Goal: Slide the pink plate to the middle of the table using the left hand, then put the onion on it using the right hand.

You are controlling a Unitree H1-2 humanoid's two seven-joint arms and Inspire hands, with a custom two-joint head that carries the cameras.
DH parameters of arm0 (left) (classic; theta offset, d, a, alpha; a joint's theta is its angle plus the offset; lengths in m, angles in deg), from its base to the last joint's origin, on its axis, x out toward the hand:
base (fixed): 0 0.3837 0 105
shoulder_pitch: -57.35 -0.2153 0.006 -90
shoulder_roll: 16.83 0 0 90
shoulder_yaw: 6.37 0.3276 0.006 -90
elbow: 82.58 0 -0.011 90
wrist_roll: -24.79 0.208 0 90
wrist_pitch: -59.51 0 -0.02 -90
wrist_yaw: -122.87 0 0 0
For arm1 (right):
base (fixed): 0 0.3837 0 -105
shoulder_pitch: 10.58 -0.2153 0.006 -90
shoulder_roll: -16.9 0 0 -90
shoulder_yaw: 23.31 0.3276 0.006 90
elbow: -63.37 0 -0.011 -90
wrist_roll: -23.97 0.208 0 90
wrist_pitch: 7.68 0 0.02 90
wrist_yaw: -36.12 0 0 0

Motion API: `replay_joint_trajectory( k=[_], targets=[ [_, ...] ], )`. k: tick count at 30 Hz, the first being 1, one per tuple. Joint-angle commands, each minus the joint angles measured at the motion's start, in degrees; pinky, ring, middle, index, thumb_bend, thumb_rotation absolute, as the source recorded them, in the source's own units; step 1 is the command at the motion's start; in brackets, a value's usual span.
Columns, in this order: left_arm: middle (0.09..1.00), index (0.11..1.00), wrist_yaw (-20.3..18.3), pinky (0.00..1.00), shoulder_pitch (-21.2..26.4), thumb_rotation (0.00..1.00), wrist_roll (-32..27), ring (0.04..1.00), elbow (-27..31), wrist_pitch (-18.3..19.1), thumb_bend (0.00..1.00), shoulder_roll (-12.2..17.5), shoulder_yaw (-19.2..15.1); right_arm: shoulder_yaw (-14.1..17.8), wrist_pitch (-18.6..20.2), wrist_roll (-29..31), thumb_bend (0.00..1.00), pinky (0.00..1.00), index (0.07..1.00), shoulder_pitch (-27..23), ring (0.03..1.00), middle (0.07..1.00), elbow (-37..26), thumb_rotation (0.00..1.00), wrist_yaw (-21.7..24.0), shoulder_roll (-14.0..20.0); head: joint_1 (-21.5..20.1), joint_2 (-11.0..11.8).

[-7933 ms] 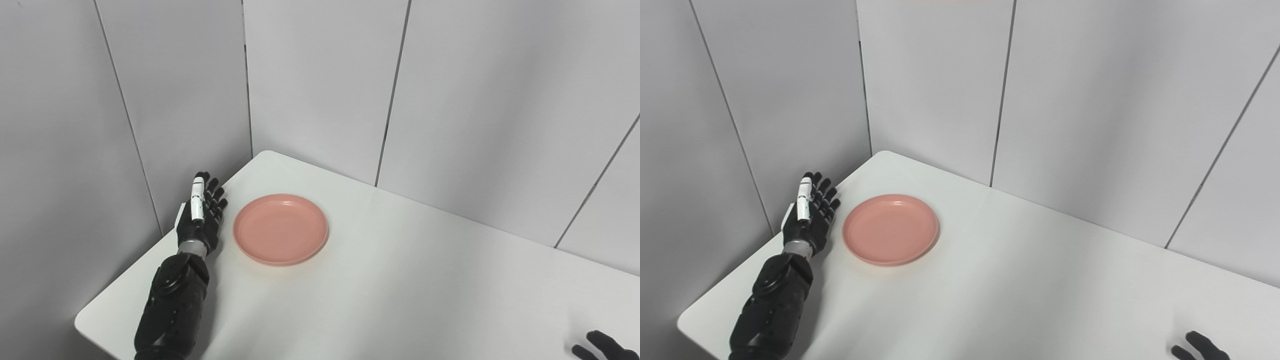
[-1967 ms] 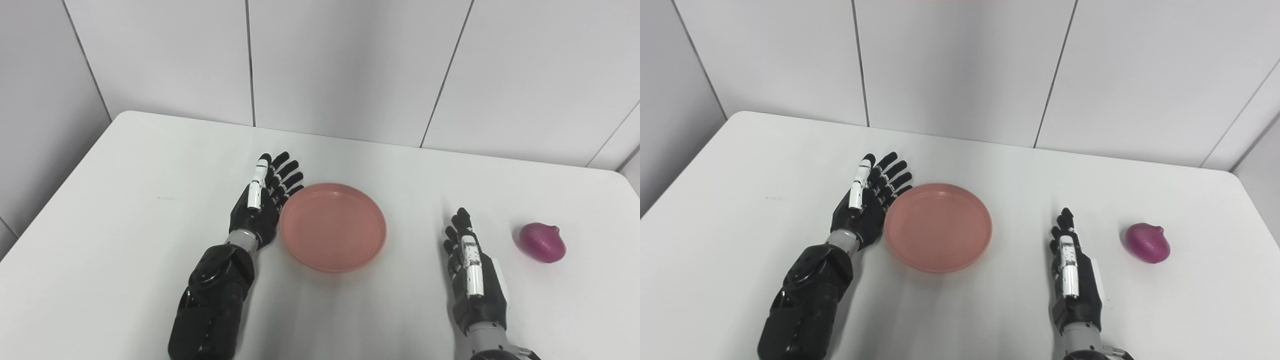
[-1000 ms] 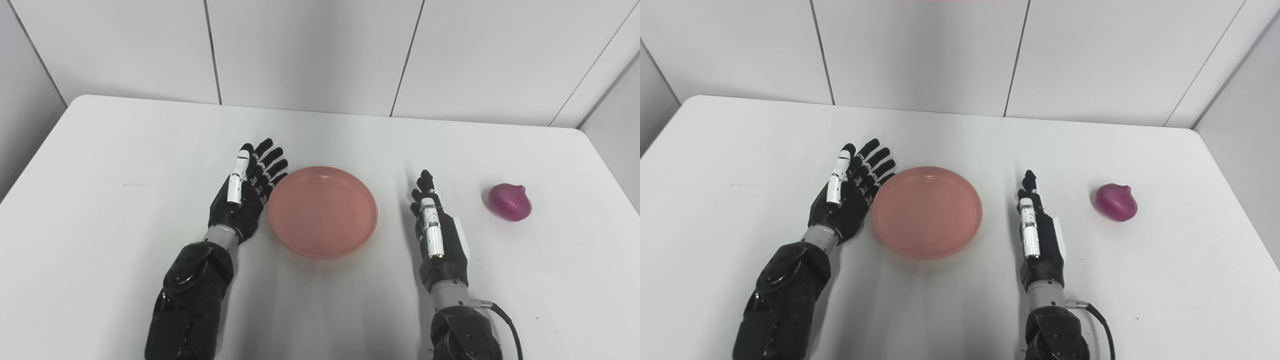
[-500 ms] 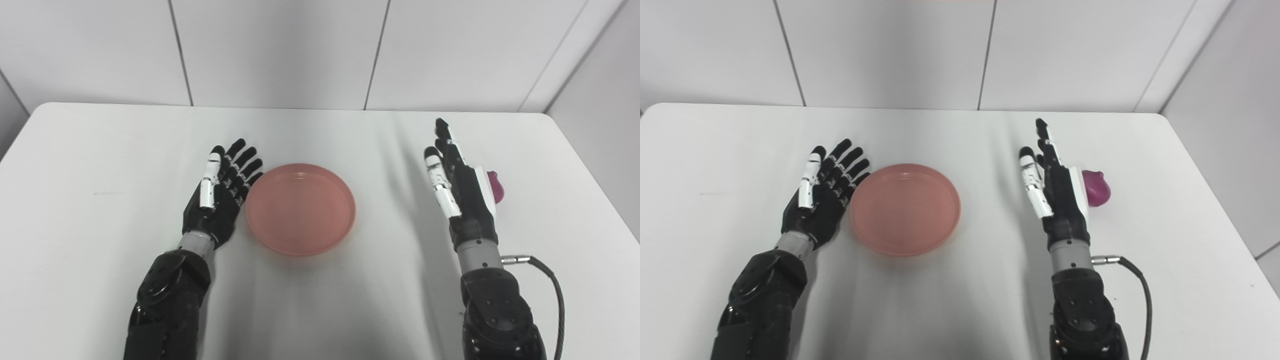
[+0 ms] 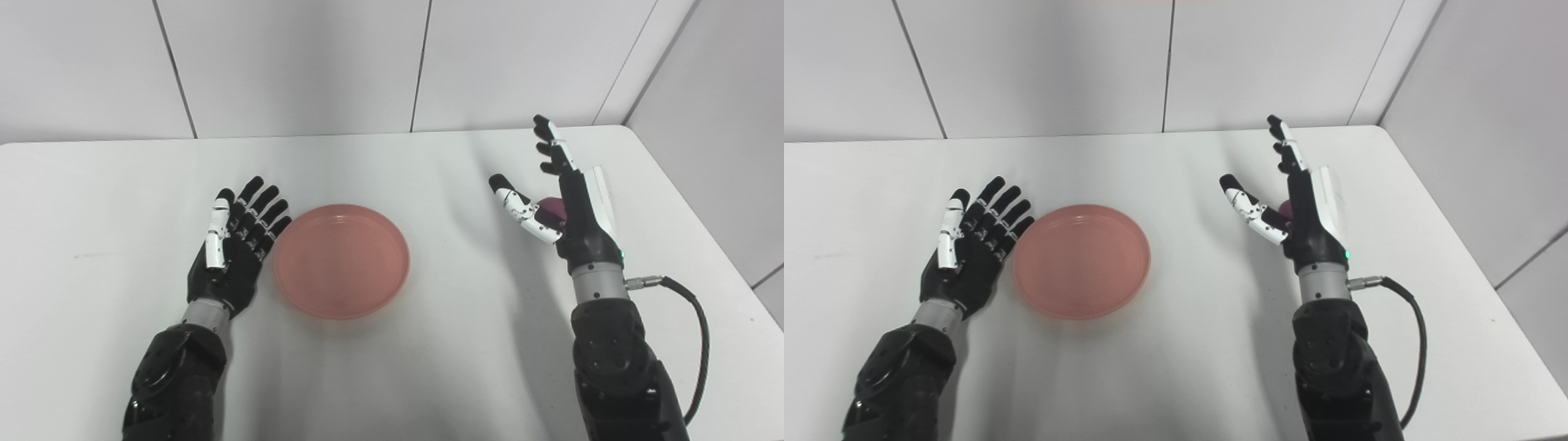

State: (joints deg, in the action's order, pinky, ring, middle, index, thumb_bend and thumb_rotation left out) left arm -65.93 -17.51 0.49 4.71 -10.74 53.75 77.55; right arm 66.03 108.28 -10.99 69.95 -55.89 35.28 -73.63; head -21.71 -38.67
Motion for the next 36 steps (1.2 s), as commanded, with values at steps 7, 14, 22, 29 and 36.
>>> replay_joint_trajectory(
  k=[7, 14, 22, 29, 36],
  targets=[
    [0.909, 0.896, -1.4, 0.89, 0.0, 1.00, -0.9, 0.895, -2.6, -1.4, 0.43, 1.1, -0.7, 3.9, -2.0, -3.4, 0.94, 0.81, 0.938, -2.1, 0.902, 0.932, 0.9, 0.37, -1.6, 2.1, -1.3, 1.6],
    [0.907, 0.895, -2.1, 0.89, 0.0, 1.00, -0.9, 0.895, -4.2, -2.8, 0.43, 1.5, -0.9, 5.9, -4.0, -2.8, 1.00, 0.78, 0.941, -1.9, 0.892, 0.931, 5.0, 0.36, -3.0, 3.1, -2.5, 2.5],
    [0.911, 0.901, -2.7, 0.90, 0.2, 1.00, -1.6, 0.905, -5.1, -3.3, 0.43, 2.0, -1.3, 7.3, -4.4, -2.3, 1.00, 0.80, 0.952, -1.8, 0.912, 0.951, 10.7, 0.39, -4.1, 3.6, -2.8, 2.6],
    [0.911, 0.900, -3.0, 0.90, 0.1, 1.00, -1.5, 0.906, -5.8, -4.1, 0.43, 2.1, -1.1, 8.3, -2.9, -1.8, 1.00, 0.81, 0.964, -2.1, 0.921, 0.958, 13.3, 0.39, -3.8, 3.1, -2.7, 3.2],
    [0.903, 0.891, -2.5, 0.88, 0.1, 1.00, -1.7, 0.894, -6.0, -3.7, 0.44, 2.0, -1.2, 9.4, -3.0, 0.2, 1.00, 0.82, 0.967, -2.4, 0.923, 0.956, 16.5, 0.41, -3.4, 3.7, -2.8, 3.6]
  ],
)
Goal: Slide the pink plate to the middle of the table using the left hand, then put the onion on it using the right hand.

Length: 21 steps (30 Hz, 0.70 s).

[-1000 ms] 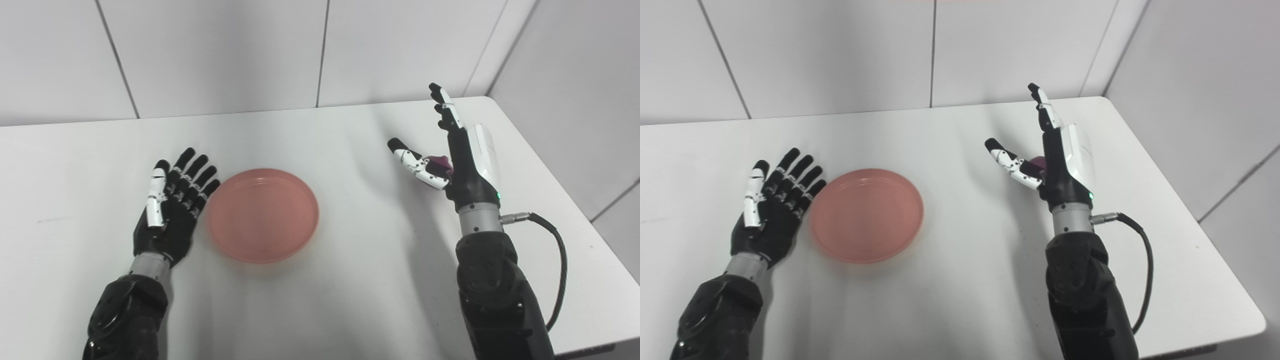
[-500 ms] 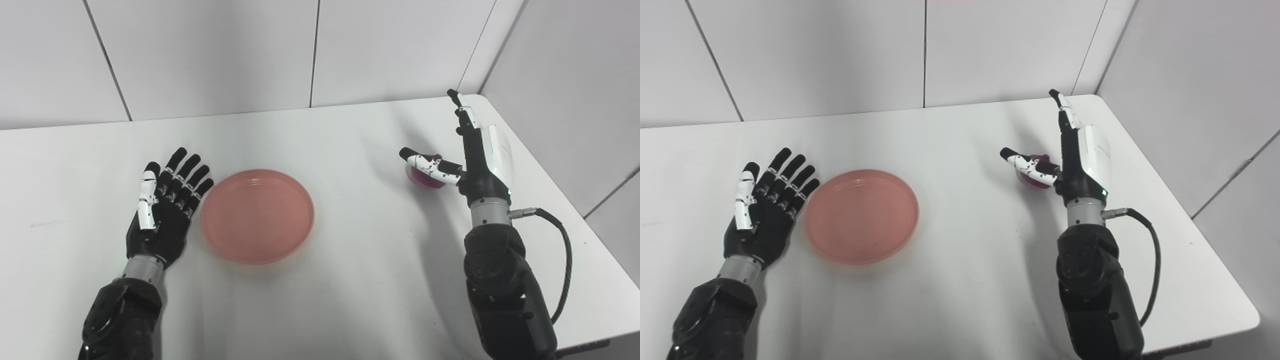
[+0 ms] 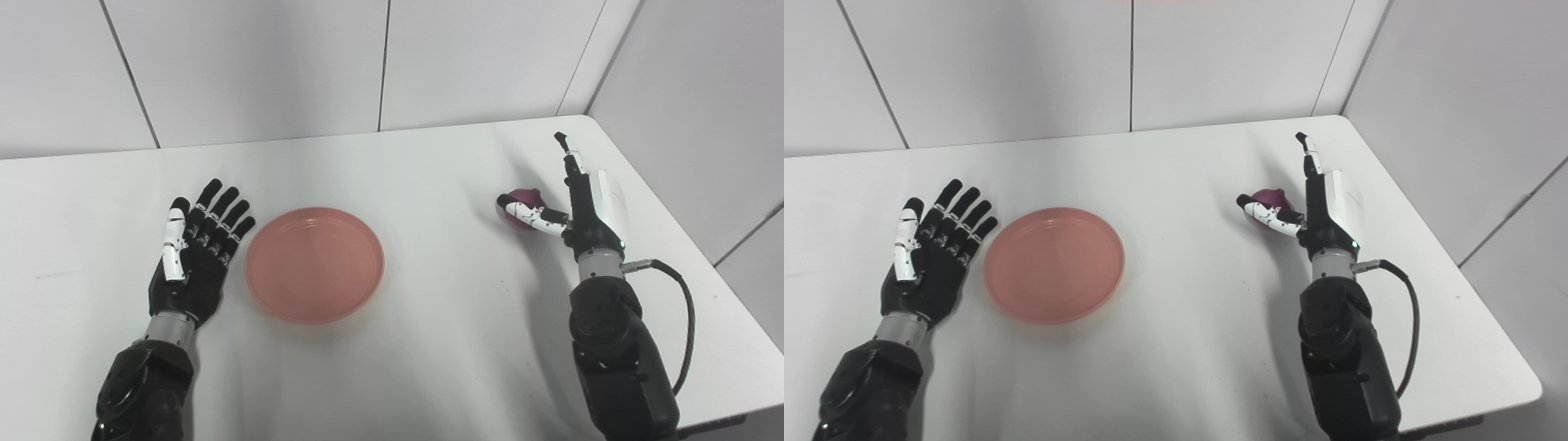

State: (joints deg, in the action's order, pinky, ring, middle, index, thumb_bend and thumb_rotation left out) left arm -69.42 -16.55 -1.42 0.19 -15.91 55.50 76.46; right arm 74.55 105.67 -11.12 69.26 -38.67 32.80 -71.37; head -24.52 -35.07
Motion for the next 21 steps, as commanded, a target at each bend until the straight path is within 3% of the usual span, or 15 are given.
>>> replay_joint_trajectory(
  k=[1, 8, 21],
  targets=[
    [0.903, 0.891, 1.0, 0.88, -0.8, 1.00, 0.2, 0.893, -1.5, 1.5, 0.44, 0.2, -0.1, 0.9, -0.3, 0.5, 1.00, 0.82, 0.969, -1.7, 0.923, 0.956, -0.3, 0.41, -0.9, 1.5, 0.0, 0.1],
    [0.904, 0.894, 0.8, 0.89, -0.8, 1.00, 0.5, 0.896, -1.8, 0.7, 0.43, 0.2, 0.0, 0.9, -0.9, 1.3, 1.00, 0.82, 0.961, -1.7, 0.923, 0.953, 2.1, 0.43, -0.9, 2.8, -0.2, 0.3],
    [0.910, 0.899, 0.6, 0.90, -1.3, 1.00, 0.4, 0.903, -1.4, 0.5, 0.43, 0.1, 0.2, -1.6, 1.8, 0.2, 1.00, 0.81, 0.926, -1.2, 0.902, 0.929, 3.8, 0.41, 1.6, 6.2, -0.1, 0.5]
  ],
)
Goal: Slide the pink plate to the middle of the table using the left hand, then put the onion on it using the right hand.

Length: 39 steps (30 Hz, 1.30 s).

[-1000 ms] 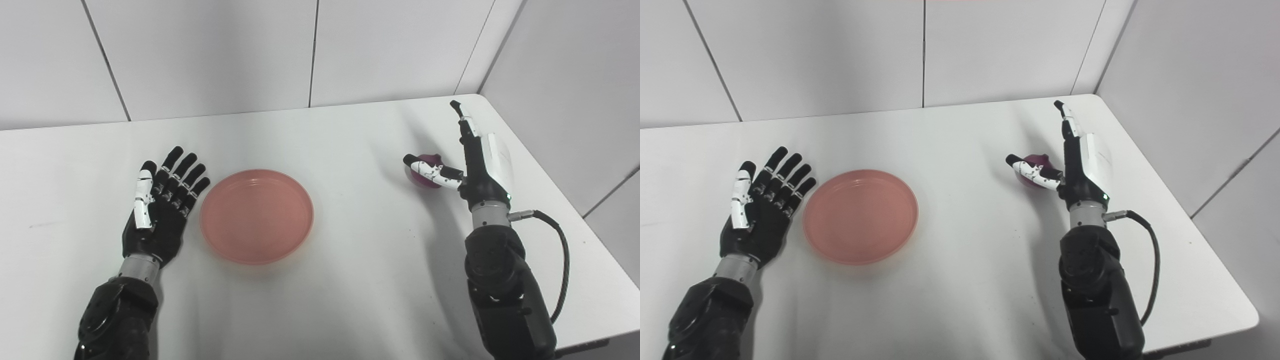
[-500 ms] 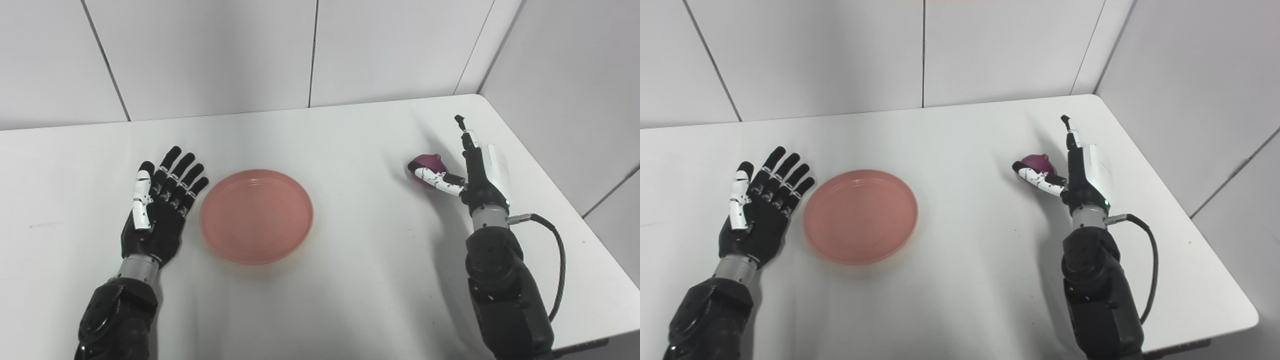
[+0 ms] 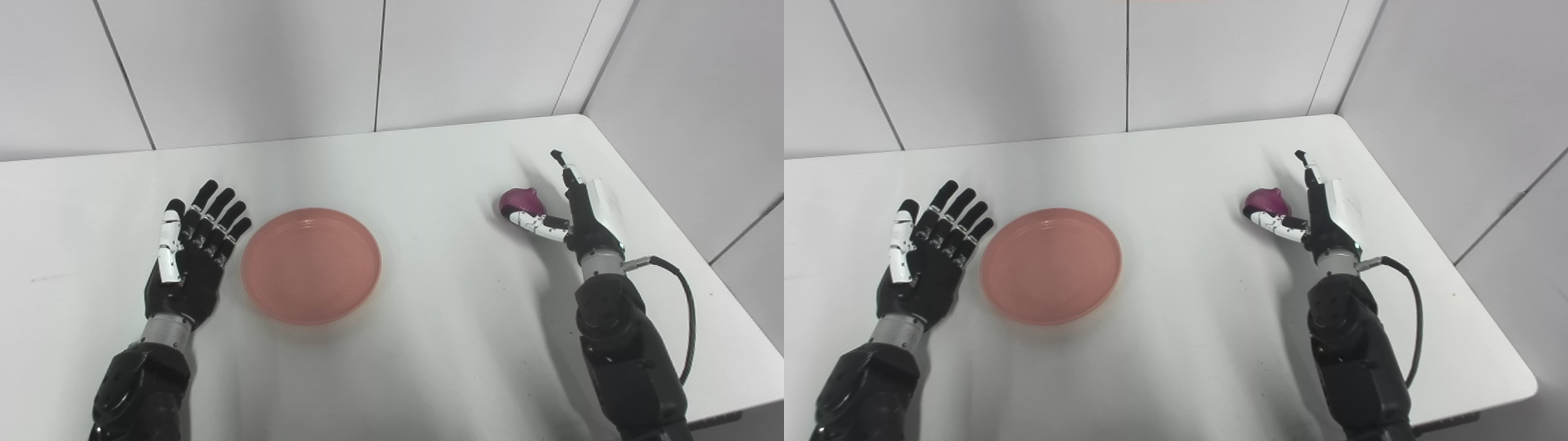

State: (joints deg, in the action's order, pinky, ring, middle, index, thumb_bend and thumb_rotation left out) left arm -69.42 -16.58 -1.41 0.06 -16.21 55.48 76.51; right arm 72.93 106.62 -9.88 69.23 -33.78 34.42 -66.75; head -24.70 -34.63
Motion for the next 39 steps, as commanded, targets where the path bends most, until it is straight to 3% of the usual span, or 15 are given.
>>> replay_joint_trajectory(
  k=[1, 12, 31, 39],
  targets=[
    [0.910, 0.899, 0.6, 0.90, -1.2, 1.00, 0.4, 0.903, -1.3, 0.7, 0.43, 0.1, 0.1, 0.0, 0.9, -1.0, 1.00, 0.81, 0.924, -1.1, 0.901, 0.928, -1.1, 0.41, 0.1, 1.7, 0.0, 0.0],
    [0.907, 0.895, 0.8, 0.89, -1.3, 1.00, 0.5, 0.901, -1.4, 0.7, 0.43, 0.0, 0.3, -1.0, 1.4, -0.8, 1.00, 0.78, 0.895, -1.2, 0.882, 0.903, -0.4, 0.33, 1.2, 2.6, 0.2, -0.1],
    [0.901, 0.890, 1.3, 0.89, -1.5, 1.00, 0.5, 0.893, -1.1, 0.9, 0.43, -0.5, 0.1, -2.6, 1.9, -1.0, 1.00, 0.78, 0.894, -2.6, 0.878, 0.900, 2.4, 0.35, 2.7, 3.7, 0.4, -0.2],
    [0.902, 0.891, 1.3, 0.89, -1.5, 1.00, 0.5, 0.897, -1.0, 0.9, 0.43, -0.5, 0.1, -2.9, 2.4, -1.6, 0.98, 0.73, 0.860, -3.7, 0.833, 0.860, 3.9, 0.33, 2.9, 3.8, 0.6, -0.2]
  ],
)
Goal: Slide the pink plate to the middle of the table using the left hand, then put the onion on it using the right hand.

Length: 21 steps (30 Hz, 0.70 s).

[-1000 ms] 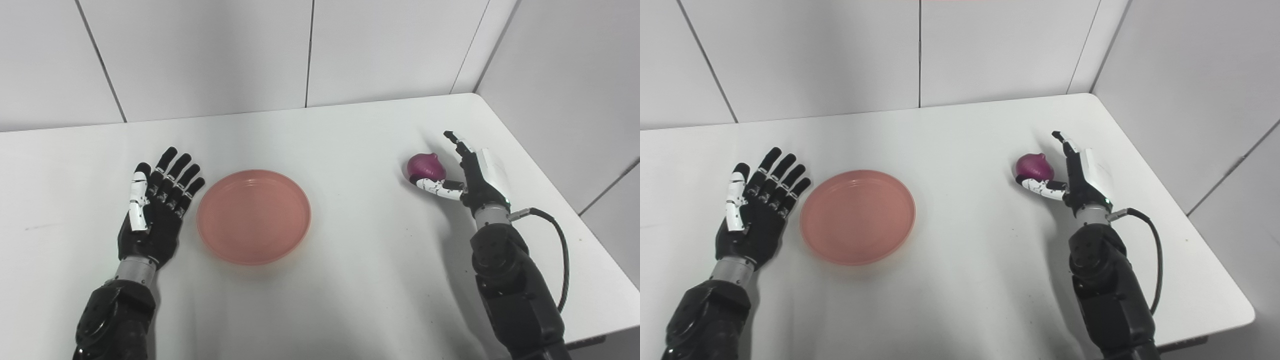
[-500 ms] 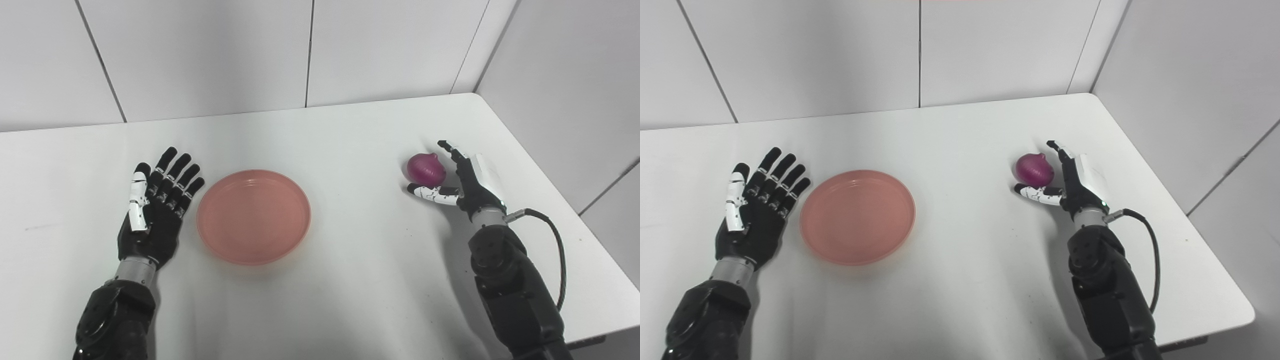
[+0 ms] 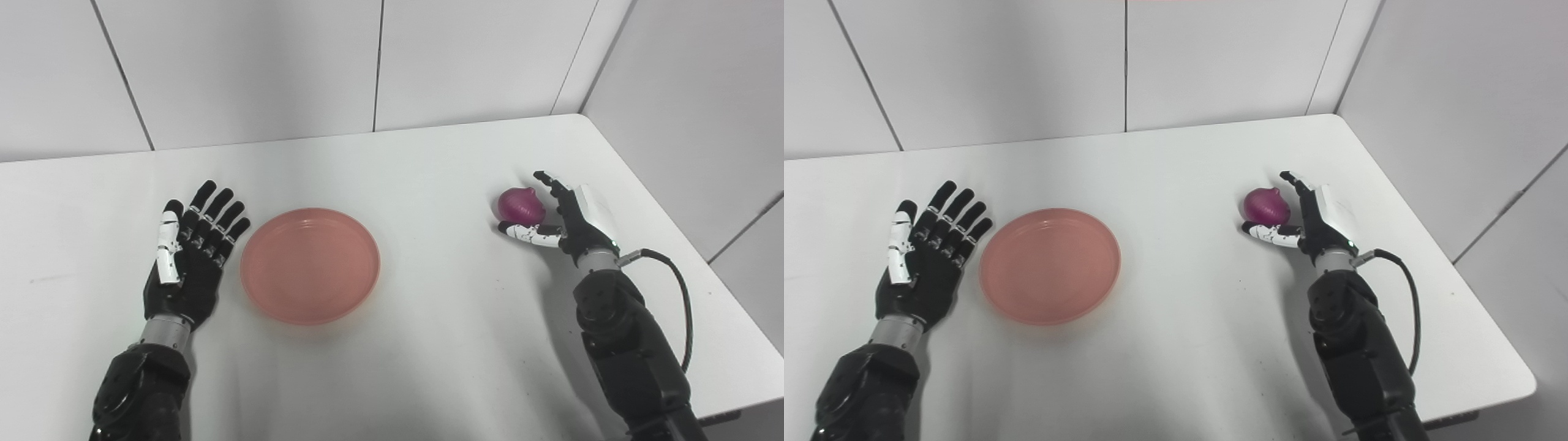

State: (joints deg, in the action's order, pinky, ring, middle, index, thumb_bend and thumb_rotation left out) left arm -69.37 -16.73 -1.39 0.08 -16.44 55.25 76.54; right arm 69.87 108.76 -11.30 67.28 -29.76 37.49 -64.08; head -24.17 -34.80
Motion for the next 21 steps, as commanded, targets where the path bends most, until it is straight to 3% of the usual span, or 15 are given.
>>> replay_joint_trajectory(
  k=[1, 3, 6, 9, 20, 21],
  targets=[
    [0.902, 0.890, 1.3, 0.89, -1.4, 1.00, 0.5, 0.897, -0.9, 1.2, 0.43, -0.3, 0.1, 0.2, 0.1, -0.1, 0.97, 0.72, 0.854, -1.9, 0.821, 0.852, 0.1, 0.32, -0.4, 1.1, 0.1, 0.0],
    [0.901, 0.889, 1.3, 0.89, -1.4, 1.00, 0.6, 0.896, -0.9, 1.1, 0.43, -0.4, 0.2, 0.4, -0.3, 0.3, 0.95, 0.71, 0.848, -2.1, 0.814, 0.848, 0.5, 0.32, -0.9, 1.0, 0.2, 0.0],
    [0.900, 0.889, 1.5, 0.89, -1.5, 1.00, 0.6, 0.894, -0.8, 1.2, 0.43, -0.5, 0.2, 0.2, -0.3, 0.4, 0.91, 0.59, 0.833, -2.5, 0.718, 0.788, 1.0, 0.33, -1.1, 1.2, 0.2, 0.0],
    [0.900, 0.889, 1.7, 0.88, -1.5, 1.00, 0.6, 0.891, -0.6, 1.4, 0.43, -0.5, 0.1, -0.2, -0.1, 0.0, 0.87, 0.56, 0.806, -2.8, 0.690, 0.759, 1.1, 0.32, -0.9, 1.5, 0.2, 0.0],
    [0.902, 0.891, 1.6, 0.88, -1.4, 1.00, 0.6, 0.891, -0.7, 1.3, 0.43, -0.5, 0.2, -1.9, -2.4, 1.2, 0.73, 0.46, 0.596, -4.2, 0.552, 0.604, 3.3, 0.09, -1.1, 2.9, 0.3, 0.1],
    [0.902, 0.891, 1.6, 0.88, -1.4, 1.00, 0.6, 0.891, -0.6, 1.3, 0.43, -0.5, 0.2, -2.2, -2.7, 1.2, 0.65, 0.46, 0.554, -4.3, 0.547, 0.594, 3.6, 0.10, -1.0, 3.2, 0.3, 0.1]
  ],
)
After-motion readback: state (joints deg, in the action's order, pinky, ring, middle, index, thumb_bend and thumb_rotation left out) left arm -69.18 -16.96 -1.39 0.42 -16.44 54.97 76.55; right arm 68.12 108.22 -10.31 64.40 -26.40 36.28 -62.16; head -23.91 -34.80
